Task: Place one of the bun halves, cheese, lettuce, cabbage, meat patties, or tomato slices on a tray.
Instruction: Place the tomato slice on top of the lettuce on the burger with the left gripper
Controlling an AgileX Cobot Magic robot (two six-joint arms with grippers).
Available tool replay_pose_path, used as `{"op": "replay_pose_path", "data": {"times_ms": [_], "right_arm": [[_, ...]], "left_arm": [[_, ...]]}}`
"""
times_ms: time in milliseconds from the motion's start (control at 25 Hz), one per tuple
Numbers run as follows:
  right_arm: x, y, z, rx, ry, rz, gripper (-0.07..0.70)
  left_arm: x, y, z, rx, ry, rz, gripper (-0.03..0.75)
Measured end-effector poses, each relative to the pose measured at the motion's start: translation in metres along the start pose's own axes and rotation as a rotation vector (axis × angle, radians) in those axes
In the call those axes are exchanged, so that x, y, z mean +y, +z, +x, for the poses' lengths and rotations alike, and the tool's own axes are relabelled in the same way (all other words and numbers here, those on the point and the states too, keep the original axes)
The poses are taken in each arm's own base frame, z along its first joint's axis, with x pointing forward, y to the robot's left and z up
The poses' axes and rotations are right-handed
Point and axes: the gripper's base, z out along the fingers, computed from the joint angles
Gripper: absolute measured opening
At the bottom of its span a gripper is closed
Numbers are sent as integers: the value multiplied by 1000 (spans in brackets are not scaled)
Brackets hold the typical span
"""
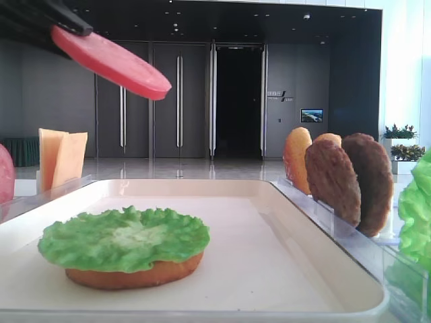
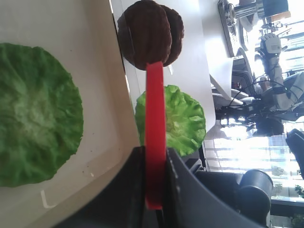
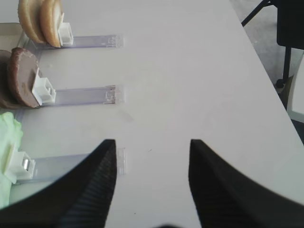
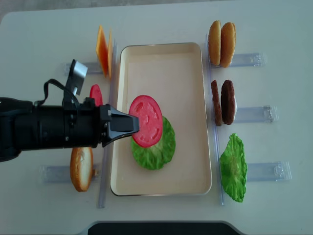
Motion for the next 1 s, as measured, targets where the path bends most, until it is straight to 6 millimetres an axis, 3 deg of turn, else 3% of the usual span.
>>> {"op": "replay_pose_path", "data": {"times_ms": [640,1000], "right_arm": [[0,0,0,0,-1,0,337],[0,0,0,0,-1,0,337]], "left_arm": [[48,43,-2,94,-147,58,60],[56,47,-1,105,-147,33,58]]}}
